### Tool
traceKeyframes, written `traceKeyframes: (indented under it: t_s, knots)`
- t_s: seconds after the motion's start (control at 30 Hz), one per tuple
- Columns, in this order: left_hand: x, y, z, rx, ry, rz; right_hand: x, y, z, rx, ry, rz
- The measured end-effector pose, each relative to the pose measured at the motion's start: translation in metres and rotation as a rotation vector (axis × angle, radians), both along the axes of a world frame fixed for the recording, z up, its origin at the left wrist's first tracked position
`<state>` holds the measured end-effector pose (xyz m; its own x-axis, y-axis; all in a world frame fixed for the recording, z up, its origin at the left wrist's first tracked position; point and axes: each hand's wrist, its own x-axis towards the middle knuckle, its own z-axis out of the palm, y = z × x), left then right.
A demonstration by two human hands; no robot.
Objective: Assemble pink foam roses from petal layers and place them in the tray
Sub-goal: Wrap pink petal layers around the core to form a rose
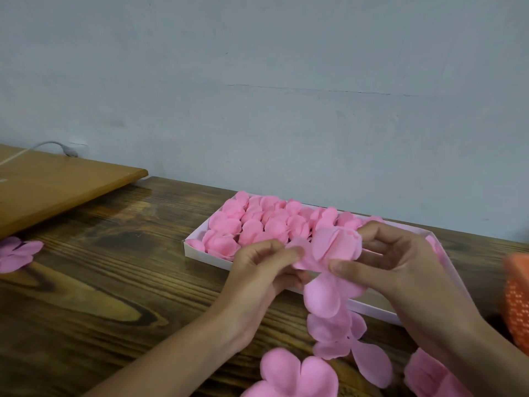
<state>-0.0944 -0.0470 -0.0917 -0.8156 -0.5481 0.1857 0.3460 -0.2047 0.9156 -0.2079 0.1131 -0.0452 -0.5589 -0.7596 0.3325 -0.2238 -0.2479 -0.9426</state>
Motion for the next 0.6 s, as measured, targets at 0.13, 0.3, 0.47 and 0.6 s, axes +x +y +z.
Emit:
traceKeyframes:
  t_s: [0.13, 0.3, 0.47, 0.6]
  knots:
    - [0.001, 0.003, -0.005, 0.018, 0.011, 0.062, 0.004, -0.001, 0.001, 0.024, 0.048, 0.024]
    - [-0.001, 0.007, -0.010, 0.021, 0.039, 0.111, 0.008, -0.004, -0.001, 0.060, 0.067, 0.005]
    - [-0.001, 0.007, -0.010, -0.111, 0.099, 0.108, 0.014, -0.007, -0.004, 0.084, 0.072, -0.019]
    - [-0.001, 0.007, -0.006, 0.070, 0.077, 0.078, 0.018, -0.007, -0.005, 0.081, 0.062, -0.060]
